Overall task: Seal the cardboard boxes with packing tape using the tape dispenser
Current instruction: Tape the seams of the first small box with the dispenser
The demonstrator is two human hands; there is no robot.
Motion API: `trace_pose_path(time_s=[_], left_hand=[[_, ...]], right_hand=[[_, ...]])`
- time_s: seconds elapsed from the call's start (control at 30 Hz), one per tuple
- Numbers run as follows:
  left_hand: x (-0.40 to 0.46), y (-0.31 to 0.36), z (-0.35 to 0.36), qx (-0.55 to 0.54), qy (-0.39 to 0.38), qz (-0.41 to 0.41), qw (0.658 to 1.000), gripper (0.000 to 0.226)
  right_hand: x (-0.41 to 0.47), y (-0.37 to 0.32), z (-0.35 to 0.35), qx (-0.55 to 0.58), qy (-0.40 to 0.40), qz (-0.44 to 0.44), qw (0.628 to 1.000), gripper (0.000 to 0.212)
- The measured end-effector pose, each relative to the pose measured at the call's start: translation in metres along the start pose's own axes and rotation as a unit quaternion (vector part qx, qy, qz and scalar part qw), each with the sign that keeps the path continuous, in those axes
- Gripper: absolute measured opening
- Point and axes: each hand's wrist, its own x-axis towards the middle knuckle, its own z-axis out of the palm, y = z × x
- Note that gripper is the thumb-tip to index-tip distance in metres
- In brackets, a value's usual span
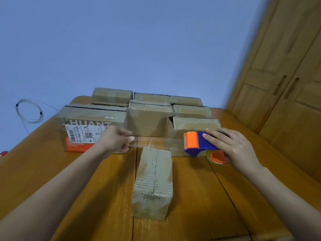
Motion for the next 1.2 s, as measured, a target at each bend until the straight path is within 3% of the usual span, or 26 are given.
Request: trace_pose_path(time_s=[0.47, 1.03, 1.2], left_hand=[[0.0, 0.001, -0.002, -0.07, -0.027, -0.034, 0.997, 0.011], [0.001, -0.009, 0.006, -0.078, 0.02, -0.011, 0.997, 0.007], [-0.003, -0.03, 0.015, -0.104, 0.02, -0.052, 0.993, 0.01]], right_hand=[[-0.005, -0.004, 0.005, 0.009, -0.012, -0.003, 1.0, 0.086], [-0.012, -0.008, 0.023, 0.038, -0.041, 0.02, 0.998, 0.09], [-0.024, -0.019, 0.037, 0.073, -0.038, 0.055, 0.995, 0.088]])
